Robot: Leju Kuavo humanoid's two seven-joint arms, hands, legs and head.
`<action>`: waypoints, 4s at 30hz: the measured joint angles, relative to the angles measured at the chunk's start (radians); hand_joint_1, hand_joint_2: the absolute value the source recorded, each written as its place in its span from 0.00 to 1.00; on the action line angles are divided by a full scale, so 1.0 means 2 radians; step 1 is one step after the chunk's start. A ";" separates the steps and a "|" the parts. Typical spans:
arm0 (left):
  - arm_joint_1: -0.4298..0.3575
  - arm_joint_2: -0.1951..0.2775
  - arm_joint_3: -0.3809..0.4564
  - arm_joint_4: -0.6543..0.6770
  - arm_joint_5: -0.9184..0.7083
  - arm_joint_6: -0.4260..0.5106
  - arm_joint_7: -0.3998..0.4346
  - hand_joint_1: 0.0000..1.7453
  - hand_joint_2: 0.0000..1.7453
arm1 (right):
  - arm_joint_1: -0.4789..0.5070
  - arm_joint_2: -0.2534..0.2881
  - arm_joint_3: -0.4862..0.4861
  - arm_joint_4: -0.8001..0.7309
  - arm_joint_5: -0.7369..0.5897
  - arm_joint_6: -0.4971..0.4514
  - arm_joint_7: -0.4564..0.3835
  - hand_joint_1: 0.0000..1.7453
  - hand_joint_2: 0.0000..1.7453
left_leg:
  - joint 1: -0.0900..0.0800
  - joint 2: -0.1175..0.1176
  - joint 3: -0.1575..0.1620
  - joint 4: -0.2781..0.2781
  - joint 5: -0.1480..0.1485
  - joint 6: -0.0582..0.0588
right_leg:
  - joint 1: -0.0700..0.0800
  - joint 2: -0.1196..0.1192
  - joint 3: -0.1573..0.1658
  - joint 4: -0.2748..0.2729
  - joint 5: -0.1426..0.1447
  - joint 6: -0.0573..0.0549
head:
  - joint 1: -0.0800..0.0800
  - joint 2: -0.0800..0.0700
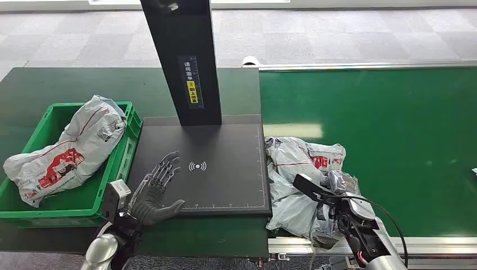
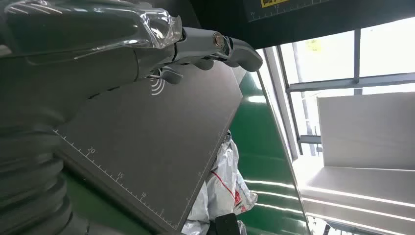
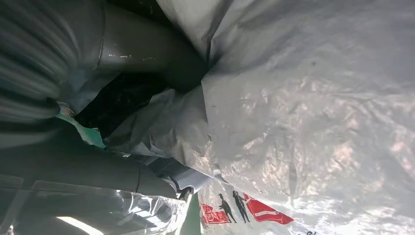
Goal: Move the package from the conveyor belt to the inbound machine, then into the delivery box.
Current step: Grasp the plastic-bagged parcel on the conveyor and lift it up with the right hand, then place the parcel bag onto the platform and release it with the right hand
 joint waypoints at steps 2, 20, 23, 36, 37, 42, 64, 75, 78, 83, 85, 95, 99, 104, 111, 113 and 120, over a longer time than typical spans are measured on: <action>0.000 0.000 0.000 0.000 0.000 0.000 0.000 0.00 1.00 | 0.000 0.000 0.000 0.000 0.000 0.000 0.000 0.94 1.00 | 0.000 0.000 0.000 0.000 0.000 0.000 | 0.000 0.000 0.000 0.000 0.000 0.000 | 0.000 0.000; -0.024 -0.001 -0.018 0.013 0.005 0.004 -0.021 0.00 1.00 | 0.117 0.101 -0.249 -0.376 -0.046 -0.329 -0.335 1.00 1.00 | 0.001 -0.001 -0.002 0.000 0.000 0.000 | 0.000 -0.001 -0.002 0.000 -0.001 0.000 | -0.003 0.000; -0.024 -0.001 -0.019 0.014 0.005 0.004 -0.021 0.00 1.00 | 0.121 0.104 -0.259 -0.392 -0.047 -0.328 -0.334 1.00 1.00 | 0.001 -0.001 -0.001 0.000 0.000 0.000 | 0.001 -0.001 -0.002 0.000 -0.001 0.000 | -0.003 0.000; -0.027 0.000 -0.025 0.015 0.011 0.020 -0.031 0.00 1.00 | 0.141 0.109 -0.256 -0.476 -0.077 -0.325 -0.334 1.00 1.00 | 0.001 0.000 -0.002 0.000 0.000 0.000 | 0.001 0.000 -0.002 0.000 -0.001 0.000 | -0.003 0.000; -0.027 0.000 -0.025 0.015 0.013 0.021 -0.032 0.00 1.00 | 0.141 0.106 -0.242 -0.466 -0.080 -0.325 -0.334 1.00 1.00 | 0.001 0.000 -0.002 0.000 0.000 0.000 | 0.001 0.000 -0.002 0.000 -0.001 0.000 | -0.003 0.000; -0.030 0.001 -0.025 0.015 0.017 0.021 -0.036 0.00 1.00 | 0.139 0.084 -0.148 -0.405 -0.066 -0.323 -0.334 1.00 1.00 | 0.001 0.000 -0.001 0.000 0.000 0.000 | 0.001 0.000 -0.001 0.000 -0.001 -0.001 | -0.003 0.000; -0.036 0.008 -0.025 0.026 0.012 0.007 -0.042 0.00 1.00 | 0.136 -0.002 0.100 -0.336 0.024 -0.242 -0.258 1.00 1.00 | 0.001 0.000 -0.002 0.000 0.000 0.000 | 0.001 0.000 -0.002 0.000 -0.001 -0.001 | -0.003 0.000; -0.036 0.007 -0.025 0.027 0.012 0.006 -0.036 0.00 1.00 | 0.136 -0.005 0.095 -0.338 0.136 -0.318 -0.178 1.00 1.00 | 0.001 0.000 -0.002 0.000 0.000 0.000 | 0.001 0.000 -0.002 0.000 -0.001 -0.001 | -0.003 0.000; -0.036 0.007 -0.025 0.027 0.012 0.006 -0.035 0.00 1.00 | 0.136 -0.004 0.088 -0.338 0.143 -0.319 -0.172 1.00 1.00 | 0.001 0.000 -0.002 0.000 0.000 0.000 | 0.001 0.000 -0.002 0.000 -0.001 -0.001 | -0.003 0.000; -0.035 0.006 -0.025 0.027 0.011 0.006 -0.034 0.00 1.00 | 0.137 -0.003 0.076 -0.333 0.119 -0.319 -0.178 1.00 1.00 | 0.001 0.000 -0.002 0.000 0.000 0.000 | 0.001 0.000 -0.002 0.000 -0.001 -0.001 | -0.003 0.000; -0.035 0.006 -0.026 0.027 0.011 0.006 -0.034 0.00 1.00 | 0.136 -0.002 0.072 -0.322 0.101 -0.319 -0.182 1.00 1.00 | 0.001 0.000 -0.002 0.000 0.000 0.000 | 0.001 0.000 -0.002 0.000 -0.001 -0.001 | -0.003 0.000; -0.039 0.004 -0.033 0.027 0.011 0.004 -0.035 0.00 1.00 | 0.091 0.008 0.072 -0.221 0.113 -0.305 -0.152 1.00 1.00 | 0.001 0.000 -0.002 0.000 0.000 0.000 | 0.001 0.000 -0.002 0.000 -0.001 -0.001 | -0.003 0.000; -0.052 0.003 -0.038 0.034 0.011 -0.004 -0.037 0.00 1.00 | 0.038 0.016 0.077 -0.163 0.084 -0.207 -0.171 1.00 1.00 | 0.001 0.000 -0.002 0.000 0.000 0.000 | 0.001 0.000 -0.002 0.000 0.000 -0.001 | -0.003 0.000; -0.071 0.002 -0.047 0.052 0.012 -0.009 -0.044 0.00 1.00 | -0.059 0.043 0.079 -0.070 -0.009 -0.059 -0.198 1.00 1.00 | 0.001 0.000 -0.002 0.000 0.001 0.000 | 0.001 0.000 -0.002 0.001 0.000 -0.001 | -0.003 0.000; -0.111 -0.010 -0.063 0.090 0.016 -0.023 -0.050 0.00 1.00 | -0.160 0.106 0.087 0.027 -0.077 0.036 -0.200 1.00 1.00 | 0.001 0.000 -0.002 0.000 0.001 0.000 | 0.001 0.000 -0.002 0.001 0.000 -0.001 | -0.003 0.000; -0.124 -0.015 -0.069 0.101 0.016 -0.025 -0.051 0.00 1.00 | -0.175 0.130 0.090 0.045 -0.087 0.044 -0.200 1.00 1.00 | 0.001 0.000 -0.002 0.000 0.001 0.000 | 0.001 0.000 -0.002 0.001 0.000 -0.001 | -0.003 0.000; -0.146 -0.023 -0.081 0.123 0.017 -0.026 -0.052 0.00 1.00 | -0.201 0.188 0.093 0.083 -0.102 0.058 -0.208 1.00 1.00 | 0.001 0.000 -0.002 0.000 0.001 0.000 | 0.001 0.000 -0.003 0.001 0.000 -0.001 | -0.003 0.000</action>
